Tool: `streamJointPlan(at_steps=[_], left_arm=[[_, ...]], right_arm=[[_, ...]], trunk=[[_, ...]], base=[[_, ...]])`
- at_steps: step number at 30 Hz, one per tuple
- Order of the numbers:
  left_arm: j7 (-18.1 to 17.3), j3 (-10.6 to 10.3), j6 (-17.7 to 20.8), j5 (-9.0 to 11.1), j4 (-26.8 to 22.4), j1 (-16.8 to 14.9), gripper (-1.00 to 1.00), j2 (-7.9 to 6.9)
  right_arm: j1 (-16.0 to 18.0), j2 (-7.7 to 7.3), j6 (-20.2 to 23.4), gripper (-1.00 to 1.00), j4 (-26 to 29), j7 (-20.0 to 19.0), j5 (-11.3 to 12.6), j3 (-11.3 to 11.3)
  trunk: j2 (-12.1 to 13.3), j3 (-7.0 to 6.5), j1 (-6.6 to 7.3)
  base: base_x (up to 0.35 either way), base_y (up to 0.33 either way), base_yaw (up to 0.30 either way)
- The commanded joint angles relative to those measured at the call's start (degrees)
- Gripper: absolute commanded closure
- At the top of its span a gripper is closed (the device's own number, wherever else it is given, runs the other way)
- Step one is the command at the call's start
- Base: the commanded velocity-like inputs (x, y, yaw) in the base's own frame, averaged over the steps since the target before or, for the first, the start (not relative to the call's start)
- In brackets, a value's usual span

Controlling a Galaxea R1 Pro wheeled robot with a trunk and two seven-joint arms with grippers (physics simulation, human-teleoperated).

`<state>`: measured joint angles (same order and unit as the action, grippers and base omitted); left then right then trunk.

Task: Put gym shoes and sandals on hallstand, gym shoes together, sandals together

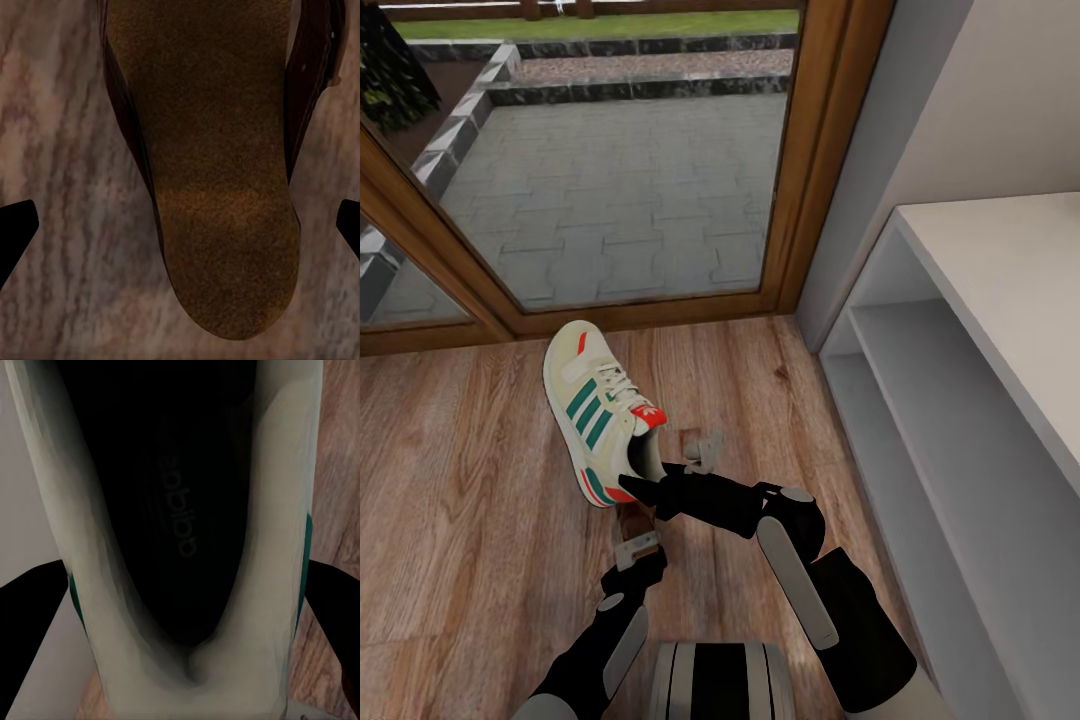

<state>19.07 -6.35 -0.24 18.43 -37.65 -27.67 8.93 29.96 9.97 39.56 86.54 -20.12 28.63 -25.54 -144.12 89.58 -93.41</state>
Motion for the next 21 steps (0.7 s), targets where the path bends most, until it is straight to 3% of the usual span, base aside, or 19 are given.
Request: streamJointPlan(at_steps=[1, 14, 21], left_arm=[[0.44, -0.33, -0.02, 0.55, -0.06, -0.01, -1.0, -0.05], [0.44, -0.41, -0.02, 0.5, -0.06, -0.01, -1.0, -0.1], [0.44, -0.41, -0.02, 0.47, -0.06, 0.07, -1.0, -0.14]], right_arm=[[0.02, 0.02, 0.3, 1.0, 0.03, -0.1, 0.11, 0.05], [0.01, 0.02, 0.32, 1.0, 0.03, -0.1, 0.11, 0.04], [0.03, 0.02, 0.31, 1.0, 0.03, -0.1, 0.11, -0.03]], trunk=[[-0.01, 0.03, 0.01], [-0.01, 0.03, 0.01], [-0.09, 1.68, -0.15]], base=[[0.0, 0.0, 0.0], [0.0, 0.0, 0.0], [0.0, 0.0, -0.119]])
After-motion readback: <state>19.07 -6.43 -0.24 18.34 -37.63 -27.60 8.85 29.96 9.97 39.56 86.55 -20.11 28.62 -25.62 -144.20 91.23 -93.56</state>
